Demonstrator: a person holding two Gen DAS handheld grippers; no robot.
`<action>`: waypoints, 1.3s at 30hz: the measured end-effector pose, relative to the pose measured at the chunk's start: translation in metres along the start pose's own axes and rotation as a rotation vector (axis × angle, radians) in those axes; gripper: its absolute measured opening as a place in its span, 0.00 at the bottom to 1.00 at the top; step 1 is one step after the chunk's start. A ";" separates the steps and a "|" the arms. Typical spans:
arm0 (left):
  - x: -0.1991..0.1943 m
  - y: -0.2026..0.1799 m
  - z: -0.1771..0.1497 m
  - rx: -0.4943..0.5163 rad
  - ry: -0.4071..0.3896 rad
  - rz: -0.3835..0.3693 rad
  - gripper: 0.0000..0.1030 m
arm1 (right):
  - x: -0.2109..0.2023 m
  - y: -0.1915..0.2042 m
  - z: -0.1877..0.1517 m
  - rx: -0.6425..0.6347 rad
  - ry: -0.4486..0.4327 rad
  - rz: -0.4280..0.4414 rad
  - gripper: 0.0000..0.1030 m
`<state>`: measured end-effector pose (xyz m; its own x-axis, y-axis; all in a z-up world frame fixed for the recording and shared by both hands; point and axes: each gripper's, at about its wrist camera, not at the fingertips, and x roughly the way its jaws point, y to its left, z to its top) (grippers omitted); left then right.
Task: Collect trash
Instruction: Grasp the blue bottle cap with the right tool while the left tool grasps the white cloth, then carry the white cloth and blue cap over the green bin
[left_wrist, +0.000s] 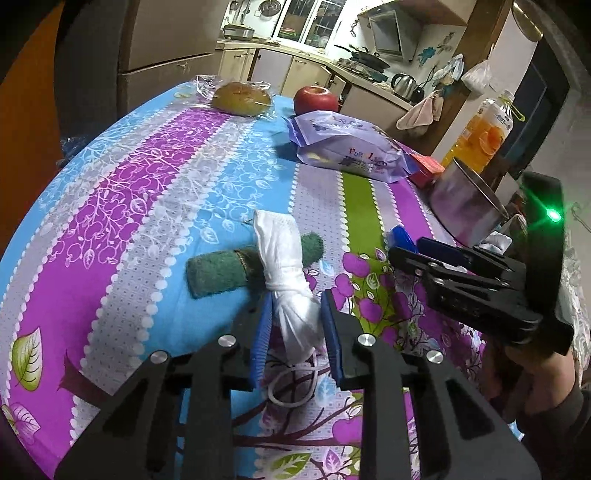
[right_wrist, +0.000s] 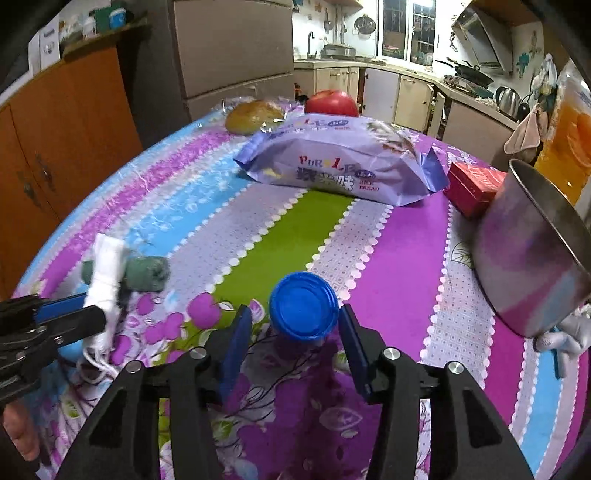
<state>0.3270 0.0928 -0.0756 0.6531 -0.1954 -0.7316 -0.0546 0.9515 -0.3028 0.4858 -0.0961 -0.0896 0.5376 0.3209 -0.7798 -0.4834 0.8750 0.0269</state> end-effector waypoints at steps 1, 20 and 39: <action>0.002 0.000 0.000 0.001 0.003 0.000 0.25 | 0.003 0.001 0.001 -0.004 0.006 -0.002 0.42; -0.018 -0.024 -0.002 0.056 -0.047 -0.034 0.24 | -0.092 0.000 -0.050 0.058 -0.187 -0.061 0.12; -0.075 -0.195 -0.050 0.332 -0.117 -0.241 0.24 | -0.283 -0.065 -0.177 0.269 -0.339 -0.327 0.12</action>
<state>0.2511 -0.0903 0.0079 0.6997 -0.4112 -0.5842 0.3437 0.9107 -0.2293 0.2426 -0.3081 0.0182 0.8447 0.0766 -0.5297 -0.0836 0.9964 0.0107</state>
